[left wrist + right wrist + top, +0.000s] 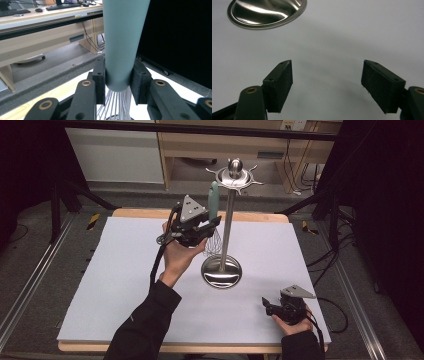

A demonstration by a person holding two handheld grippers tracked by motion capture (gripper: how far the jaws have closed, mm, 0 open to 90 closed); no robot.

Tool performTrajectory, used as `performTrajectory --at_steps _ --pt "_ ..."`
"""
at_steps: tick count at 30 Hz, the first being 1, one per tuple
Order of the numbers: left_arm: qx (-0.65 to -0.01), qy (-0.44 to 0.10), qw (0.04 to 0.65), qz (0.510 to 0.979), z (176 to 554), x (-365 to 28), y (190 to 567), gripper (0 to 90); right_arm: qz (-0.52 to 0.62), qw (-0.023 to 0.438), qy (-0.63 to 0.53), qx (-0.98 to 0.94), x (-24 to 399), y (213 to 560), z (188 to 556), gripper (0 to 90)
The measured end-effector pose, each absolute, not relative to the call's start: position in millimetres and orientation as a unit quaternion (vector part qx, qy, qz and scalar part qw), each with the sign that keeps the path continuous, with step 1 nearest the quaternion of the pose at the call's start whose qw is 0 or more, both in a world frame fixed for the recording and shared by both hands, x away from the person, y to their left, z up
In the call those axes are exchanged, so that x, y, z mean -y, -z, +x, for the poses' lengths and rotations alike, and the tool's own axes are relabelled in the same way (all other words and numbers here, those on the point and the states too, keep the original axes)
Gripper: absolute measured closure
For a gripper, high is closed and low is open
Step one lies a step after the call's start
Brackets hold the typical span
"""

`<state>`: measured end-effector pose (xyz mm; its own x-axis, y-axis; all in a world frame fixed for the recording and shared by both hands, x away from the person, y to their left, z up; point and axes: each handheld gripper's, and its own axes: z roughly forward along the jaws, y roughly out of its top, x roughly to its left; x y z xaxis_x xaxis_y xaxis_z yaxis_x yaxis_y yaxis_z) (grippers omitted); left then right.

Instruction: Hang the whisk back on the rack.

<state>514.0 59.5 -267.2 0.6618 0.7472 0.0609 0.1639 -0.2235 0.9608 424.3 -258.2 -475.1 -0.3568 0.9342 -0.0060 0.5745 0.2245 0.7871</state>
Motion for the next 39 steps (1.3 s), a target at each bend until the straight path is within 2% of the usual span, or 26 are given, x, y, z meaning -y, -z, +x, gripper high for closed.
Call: performTrajectory --at_steps 5,8,10,18,28,39 --pt "-0.31 -0.264 0.541 0.736 514 -60 269 66.0 0.509 0.251 -0.36 -0.741 258 475 424 25.6" --pt "-0.311 -0.263 0.549 0.73 514 -64 271 56.2 0.508 0.251 -0.36 -0.741 258 475 424 25.5" --pt "-0.311 -0.263 0.553 0.727 512 -67 273 52.8 0.508 0.251 -0.359 -0.741 259 475 424 25.6" --pt "-0.302 -0.26 0.563 0.724 500 -82 277 44.7 0.512 0.25 -0.359 -0.739 259 475 424 25.5" --pt "-0.304 -0.261 0.561 0.724 486 -106 293 41.4 0.514 0.25 -0.357 -0.739 259 475 423 25.4" --pt "-0.327 -0.257 0.528 0.74 470 -144 336 38.4 0.515 0.253 -0.355 -0.738 261 476 423 25.2"
